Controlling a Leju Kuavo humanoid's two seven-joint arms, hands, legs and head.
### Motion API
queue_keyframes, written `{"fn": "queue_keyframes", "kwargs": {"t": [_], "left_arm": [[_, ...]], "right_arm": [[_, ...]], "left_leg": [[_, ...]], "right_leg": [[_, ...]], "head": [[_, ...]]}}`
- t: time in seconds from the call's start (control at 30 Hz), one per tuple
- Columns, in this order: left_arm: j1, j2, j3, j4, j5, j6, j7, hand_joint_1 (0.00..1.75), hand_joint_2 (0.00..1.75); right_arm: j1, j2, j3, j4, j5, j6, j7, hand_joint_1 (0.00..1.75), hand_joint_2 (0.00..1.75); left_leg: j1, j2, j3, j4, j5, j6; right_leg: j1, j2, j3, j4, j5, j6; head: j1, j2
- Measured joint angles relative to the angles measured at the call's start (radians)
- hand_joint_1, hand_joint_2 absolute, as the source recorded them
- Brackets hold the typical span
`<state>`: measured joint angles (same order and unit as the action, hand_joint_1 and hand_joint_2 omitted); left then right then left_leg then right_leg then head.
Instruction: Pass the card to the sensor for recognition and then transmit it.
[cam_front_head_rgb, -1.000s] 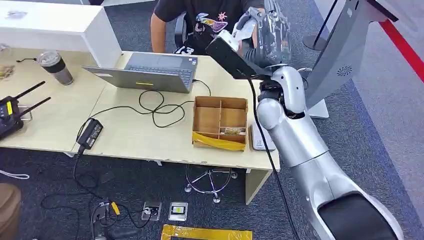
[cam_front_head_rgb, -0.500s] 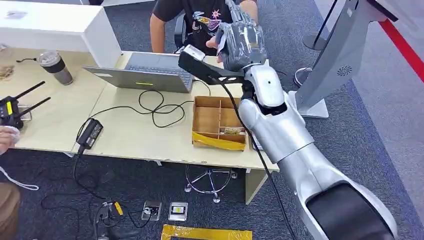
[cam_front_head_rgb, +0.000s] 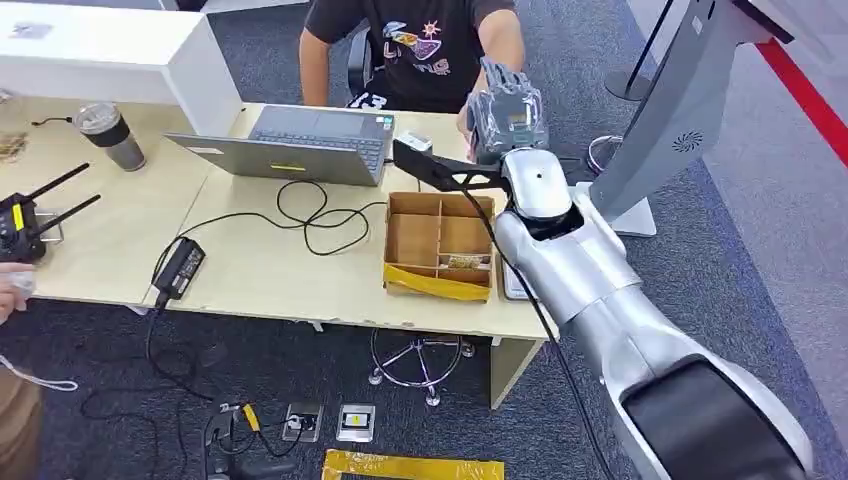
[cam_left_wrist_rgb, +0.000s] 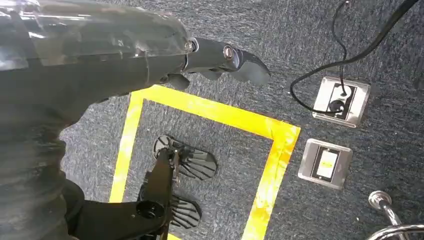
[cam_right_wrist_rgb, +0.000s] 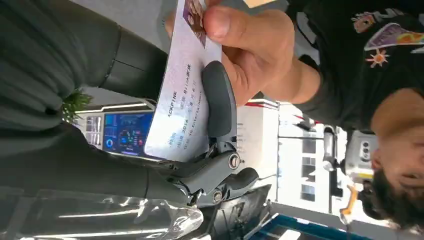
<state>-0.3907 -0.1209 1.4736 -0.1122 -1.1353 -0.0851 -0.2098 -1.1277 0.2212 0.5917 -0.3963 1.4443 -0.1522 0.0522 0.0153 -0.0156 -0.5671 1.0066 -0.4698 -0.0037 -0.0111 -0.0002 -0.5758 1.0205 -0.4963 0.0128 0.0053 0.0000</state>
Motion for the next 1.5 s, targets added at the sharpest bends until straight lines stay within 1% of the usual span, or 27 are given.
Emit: {"fn": "queue_keyframes", "kwargs": {"t": [0.03, 0.23, 0.33, 0.5, 0.63, 0.8, 0.9, 1.03, 1.1, 1.17, 1.2, 1.27, 1.3, 1.33, 1.37, 1.4, 1.5], "left_arm": [[0.0, 0.0, 0.0, 0.0, 0.0, 0.0, 0.0, 0.0, 1.75], [0.003, 0.0, 0.0, 0.0, 0.024, 0.004, -0.018, 0.0, 1.75], [0.01, 0.0, 0.0, 0.0, 0.045, 0.011, -0.032, 0.0, 1.75], [0.017, 0.0, 0.0, 0.0, 0.053, 0.012, -0.042, 0.0, 1.75], [0.018, 0.0, 0.0, 0.0, 0.048, 0.013, -0.046, 0.0, 1.75], [0.018, 0.001, 0.0, 0.0, 0.033, 0.018, -0.048, 0.0, 1.75], [0.019, 0.004, 0.0, 0.0, 0.022, 0.019, -0.048, 0.0, 1.75], [0.02, 0.011, 0.0, -0.002, 0.01, 0.024, -0.048, 0.0, 1.75], [0.02, 0.017, 0.0, -0.002, 0.006, 0.024, -0.048, 0.0, 1.75], [0.02, 0.024, 0.0, -0.002, 0.004, 0.023, -0.043, 0.0, 1.75], [0.02, 0.029, 0.0, -0.002, 0.004, 0.021, -0.04, 0.0, 1.75], [0.021, 0.037, 0.0, -0.003, 0.004, 0.021, -0.032, 0.0, 1.75], [0.023, 0.044, 0.0, -0.006, 0.006, 0.021, -0.029, 0.0, 1.75], [0.026, 0.05, 0.0, -0.007, 0.014, 0.023, -0.028, 0.0, 1.75], [0.031, 0.059, 0.0, -0.008, 0.026, 0.024, -0.027, 0.0, 1.75], [0.036, 0.069, 0.0, -0.008, 0.038, 0.026, -0.026, 0.0, 1.75], [0.054, 0.096, 0.0, -0.011, 0.054, 0.024, -0.026, 0.0, 1.75]], "right_arm": [[0.0, -0.005, 0.001, 0.005, -0.002, 0.004, 0.005, 0.0, 1.75], [0.0, -0.021, 0.006, 0.029, 0.003, 0.001, 0.016, 0.0, 1.75], [0.001, -0.021, 0.006, 0.038, 0.0, -0.029, 0.025, 0.0, 1.75], [0.0, -0.021, 0.006, 0.05, -0.002, -0.06, 0.017, 0.0, 1.75], [0.0, -0.021, 0.006, 0.056, -0.002, -0.112, -0.013, 0.0, 1.75], [-0.001, -0.021, -0.006, 0.055, -0.03, -0.206, -0.074, 0.0, 1.75], [-0.005, -0.022, -0.028, 0.055, -0.058, -0.245, -0.116, 0.0, 1.75], [-0.009, -0.028, -0.076, 0.039, -0.139, -0.296, -0.189, 0.0, 1.75], [-0.009, -0.032, -0.101, 0.027, -0.179, -0.304, -0.222, 0.0, 1.75], [-0.006, -0.044, -0.128, 0.004, -0.26, -0.296, -0.271, 0.0, 1.75], [0.001, -0.053, -0.143, -0.018, -0.309, -0.279, -0.288, 0.0, 1.75], [0.034, -0.078, -0.164, -0.089, -0.401, -0.218, -0.291, 0.0, 1.75], [0.06, -0.095, -0.171, -0.133, -0.446, -0.179, -0.282, 0.0, 1.75], [0.093, -0.11, -0.175, -0.193, -0.506, -0.13, -0.261, 0.0, 1.75], [0.13, -0.124, -0.178, -0.244, -0.557, -0.097, -0.244, 0.0, 1.75], [0.175, -0.143, -0.184, -0.321, -0.619, -0.063, -0.221, 0.0, 1.75], [0.298, -0.193, -0.189, -0.537, -0.708, -0.008, -0.164, 0.0, 1.75]], "left_leg": [[0.0, 0.0, 0.0, 0.0, 0.0, 0.0], [0.0, 0.001, 0.0, 0.0, 0.0, 0.0], [0.0, 0.001, 0.0, 0.0, 0.0, 0.0], [0.0, 0.0, -0.001, 0.0, 0.0, 0.0], [0.0, 0.0, 0.0, 0.0, 0.0, 0.0], [0.0, 0.0, 0.0, 0.0, 0.0, 0.0], [0.0, 0.0, 0.0, 0.0, 0.0, 0.0], [0.0, 0.0, 0.0, 0.0, 0.0, 0.0], [0.0, 0.0, 0.0, 0.0, 0.0, 0.0], [0.0, 0.0, 0.0, 0.0, 0.0, 0.0], [0.0, 0.0, 0.0, 0.0, 0.0, 0.0], [0.0, 0.0, 0.001, 0.0, 0.0, 0.0], [0.0, 0.0, 0.001, 0.0, 0.0, 0.0], [0.0, 0.0, 0.001, 0.0, 0.0, 0.0], [0.0, 0.001, 0.001, 0.0, 0.0, 0.0], [0.0, 0.001, 0.001, 0.0, 0.0, 0.0], [0.0, 0.001, 0.0, 0.0, -0.001, -0.001]], "right_leg": [[0.0, 0.0, 0.0, 0.0, 0.0, 0.0], [0.0, 0.001, 0.0, 0.0, 0.0, 0.0], [0.0, 0.001, 0.0, 0.0, 0.0, 0.0], [0.0, 0.0, 0.0, 0.0, 0.0, 0.0], [0.0, 0.001, 0.0, 0.0, 0.0, 0.0], [0.0, 0.0, 0.0, 0.0, 0.0, 0.0], [0.0, 0.001, 0.0, 0.0, 0.0, 0.0], [0.0, 0.001, 0.0, 0.0, 0.0, 0.0], [0.0, 0.001, 0.0, 0.0, 0.0, 0.0], [0.0, 0.001, 0.0, 0.0, 0.0, 0.0], [0.0, 0.0, 0.0, 0.0, 0.0, 0.0], [0.0, 0.0, 0.0, 0.0, 0.0, 0.0], [0.0, 0.0, 0.001, 0.0, 0.0, 0.0], [0.0, 0.0, 0.001, 0.0, 0.0, 0.0], [0.0, 0.0, 0.001, 0.0, 0.0, 0.0], [0.0, 0.0, 0.0, 0.0, 0.0, 0.0], [0.0, 0.001, -0.001, 0.0, 0.0, 0.0]], "head": [[0.0, 0.0], [0.0, 0.0], [0.0, 0.0], [0.0, 0.0], [0.0, 0.0], [0.0, 0.0], [0.0, 0.0], [0.0, 0.0], [0.0, 0.0], [0.0, 0.0], [0.0, 0.0], [0.0, 0.0], [0.0, 0.0], [0.0, 0.0], [0.001, 0.0], [-0.001, 0.0], [0.0, 0.0]]}}
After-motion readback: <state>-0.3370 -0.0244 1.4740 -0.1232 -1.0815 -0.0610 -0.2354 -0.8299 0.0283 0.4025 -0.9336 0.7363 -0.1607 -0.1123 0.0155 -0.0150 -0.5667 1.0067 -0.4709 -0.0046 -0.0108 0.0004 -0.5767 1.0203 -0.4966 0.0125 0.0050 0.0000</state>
